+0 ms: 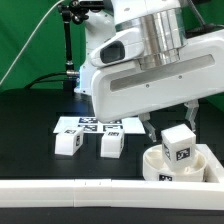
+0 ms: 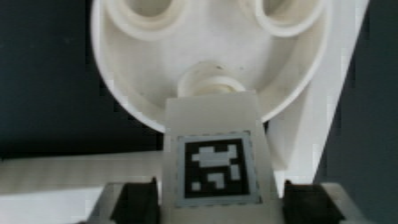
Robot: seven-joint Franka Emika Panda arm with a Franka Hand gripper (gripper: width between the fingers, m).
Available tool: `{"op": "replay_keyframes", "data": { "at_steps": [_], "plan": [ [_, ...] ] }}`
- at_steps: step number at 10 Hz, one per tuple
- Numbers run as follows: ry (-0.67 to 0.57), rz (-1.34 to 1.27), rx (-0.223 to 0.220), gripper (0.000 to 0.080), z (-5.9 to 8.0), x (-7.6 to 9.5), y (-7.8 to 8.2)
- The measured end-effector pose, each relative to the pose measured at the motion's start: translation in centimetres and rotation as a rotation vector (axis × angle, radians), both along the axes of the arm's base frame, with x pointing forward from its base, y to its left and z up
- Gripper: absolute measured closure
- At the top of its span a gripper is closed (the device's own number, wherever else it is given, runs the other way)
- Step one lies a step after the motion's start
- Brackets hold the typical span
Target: Assemble stool
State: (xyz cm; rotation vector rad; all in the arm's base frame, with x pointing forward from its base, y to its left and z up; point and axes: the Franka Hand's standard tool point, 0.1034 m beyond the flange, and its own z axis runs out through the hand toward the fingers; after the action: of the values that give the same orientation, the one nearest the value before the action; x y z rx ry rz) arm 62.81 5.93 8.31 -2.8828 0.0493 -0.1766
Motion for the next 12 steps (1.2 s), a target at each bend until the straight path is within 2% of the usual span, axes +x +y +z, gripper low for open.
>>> {"op": "replay_keyframes", "data": {
  "at_steps": [7,9,10,12],
  "plan": [
    [0.030,-0.379,0.038,0.0462,0.0,0.4,-1.0],
    [0.048,-0.613,0.059,0.0462,0.1,-0.2,-1.2],
    [0.058,-0.688,0.068,0.0462,0.0,-0.7,-0.4],
    [0.109,-0.893,0.131,0.0462,-0.2,-1.0,1.9]
  ]
}}
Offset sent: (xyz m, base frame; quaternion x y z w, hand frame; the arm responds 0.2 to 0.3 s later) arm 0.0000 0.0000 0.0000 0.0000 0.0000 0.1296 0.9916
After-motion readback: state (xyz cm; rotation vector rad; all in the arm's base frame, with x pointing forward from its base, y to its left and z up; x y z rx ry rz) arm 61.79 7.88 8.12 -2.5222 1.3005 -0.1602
